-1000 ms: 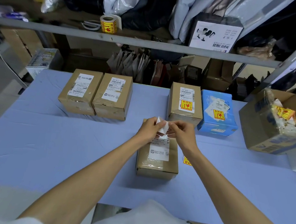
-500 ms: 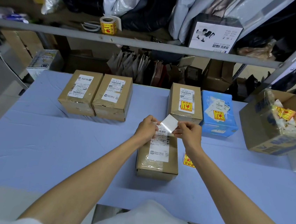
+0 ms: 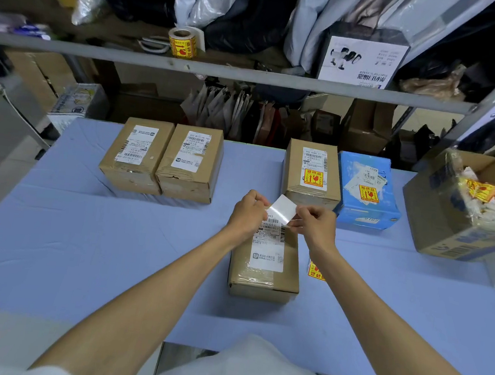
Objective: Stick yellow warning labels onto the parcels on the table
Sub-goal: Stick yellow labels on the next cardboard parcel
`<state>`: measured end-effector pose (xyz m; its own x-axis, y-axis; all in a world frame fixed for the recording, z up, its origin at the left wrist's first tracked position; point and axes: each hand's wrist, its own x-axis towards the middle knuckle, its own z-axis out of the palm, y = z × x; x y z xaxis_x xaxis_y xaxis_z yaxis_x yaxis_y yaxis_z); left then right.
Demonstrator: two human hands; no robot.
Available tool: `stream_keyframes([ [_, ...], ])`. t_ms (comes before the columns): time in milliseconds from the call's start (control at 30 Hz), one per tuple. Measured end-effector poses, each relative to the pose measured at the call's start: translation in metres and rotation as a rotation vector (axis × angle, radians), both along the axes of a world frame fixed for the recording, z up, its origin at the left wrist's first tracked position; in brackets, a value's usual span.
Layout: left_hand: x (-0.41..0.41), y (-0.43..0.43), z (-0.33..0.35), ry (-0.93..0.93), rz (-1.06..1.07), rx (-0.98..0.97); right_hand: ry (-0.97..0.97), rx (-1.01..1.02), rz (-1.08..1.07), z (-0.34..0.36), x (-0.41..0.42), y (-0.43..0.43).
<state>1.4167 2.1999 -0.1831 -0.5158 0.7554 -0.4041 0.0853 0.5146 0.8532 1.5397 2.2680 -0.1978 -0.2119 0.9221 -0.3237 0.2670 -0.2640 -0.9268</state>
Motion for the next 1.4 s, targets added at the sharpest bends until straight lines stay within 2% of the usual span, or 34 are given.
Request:
stream_keyframes([
  [133,0.000,0.001,0.000,0.034,0.018,0.025,-0.023,-0.008,0.001,0.001,-0.001,0.000],
  [267,0.001,0.002,-0.001,0.149,0.018,0.083,-0.041,-0.013,-0.003,-0.001,-0.002,0.001],
  [533,0.007,0.003,0.004,0.358,-0.020,0.052,-0.094,-0.004,-0.036,-0.002,-0.002,0.000],
  [800,0.013,0.003,0.000,0.494,-0.248,0.135,-0.123,0.013,-0.030,-0.001,-0.001,0.000],
  [933,0.018,0.002,-0.001,0.667,-0.372,0.157,-0.139,0.030,-0.035,-0.002,-0.003,0.000],
  [1033,0.019,0.002,-0.003,0.774,-0.364,0.157,-0.116,0.001,-0.027,-0.001,-0.005,-0.001],
  [1267,0.021,0.011,-0.004,0.753,-0.364,0.132,0.098,-0.214,-0.188,0.000,-0.013,-0.005],
  [1333,0.019,0.010,-0.006,0.587,-0.305,0.139,0.081,-0.201,-0.213,0.001,-0.011,-0.001],
  [1400,0.013,0.009,-0.010,0.331,-0.209,0.175,0.008,-0.165,-0.159,0.000,-0.006,0.004],
])
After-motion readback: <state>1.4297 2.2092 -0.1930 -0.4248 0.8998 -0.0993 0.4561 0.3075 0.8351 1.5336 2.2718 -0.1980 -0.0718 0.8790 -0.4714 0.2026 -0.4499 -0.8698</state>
